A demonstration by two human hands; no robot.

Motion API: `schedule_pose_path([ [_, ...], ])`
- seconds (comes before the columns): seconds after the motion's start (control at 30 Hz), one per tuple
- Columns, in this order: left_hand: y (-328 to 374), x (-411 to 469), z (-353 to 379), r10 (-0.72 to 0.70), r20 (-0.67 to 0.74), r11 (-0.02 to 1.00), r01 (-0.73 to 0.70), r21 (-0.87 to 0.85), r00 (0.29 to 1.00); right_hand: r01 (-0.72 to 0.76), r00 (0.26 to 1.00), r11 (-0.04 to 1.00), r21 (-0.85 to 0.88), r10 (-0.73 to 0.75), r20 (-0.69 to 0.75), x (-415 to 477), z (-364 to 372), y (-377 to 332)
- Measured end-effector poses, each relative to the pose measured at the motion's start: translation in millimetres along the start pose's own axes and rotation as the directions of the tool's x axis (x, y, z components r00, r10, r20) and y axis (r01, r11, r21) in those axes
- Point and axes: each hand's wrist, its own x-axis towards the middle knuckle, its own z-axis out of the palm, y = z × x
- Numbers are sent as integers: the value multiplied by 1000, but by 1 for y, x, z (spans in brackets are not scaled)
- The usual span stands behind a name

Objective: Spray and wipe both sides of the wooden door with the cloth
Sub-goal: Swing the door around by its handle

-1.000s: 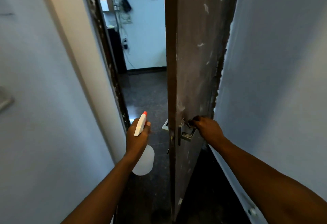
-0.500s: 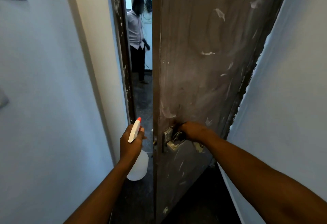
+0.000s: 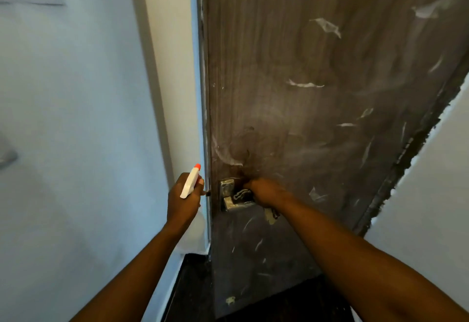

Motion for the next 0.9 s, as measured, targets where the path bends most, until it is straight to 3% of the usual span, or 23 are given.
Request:
schedule_pose_path([
  [0.1, 10, 8, 7, -3, -58, 1000, 3, 5, 998, 34, 995, 999, 2, -34, 92, 29, -9, 6],
  [0.33, 33, 37, 30, 3, -146, 1000, 0, 24, 989, 144, 984, 986, -81, -135, 114, 98, -12, 20],
  [0.9, 33, 225, 76, 25, -67, 999, -21, 50, 997, 37, 999, 996, -75, -35, 36, 246, -20, 48],
])
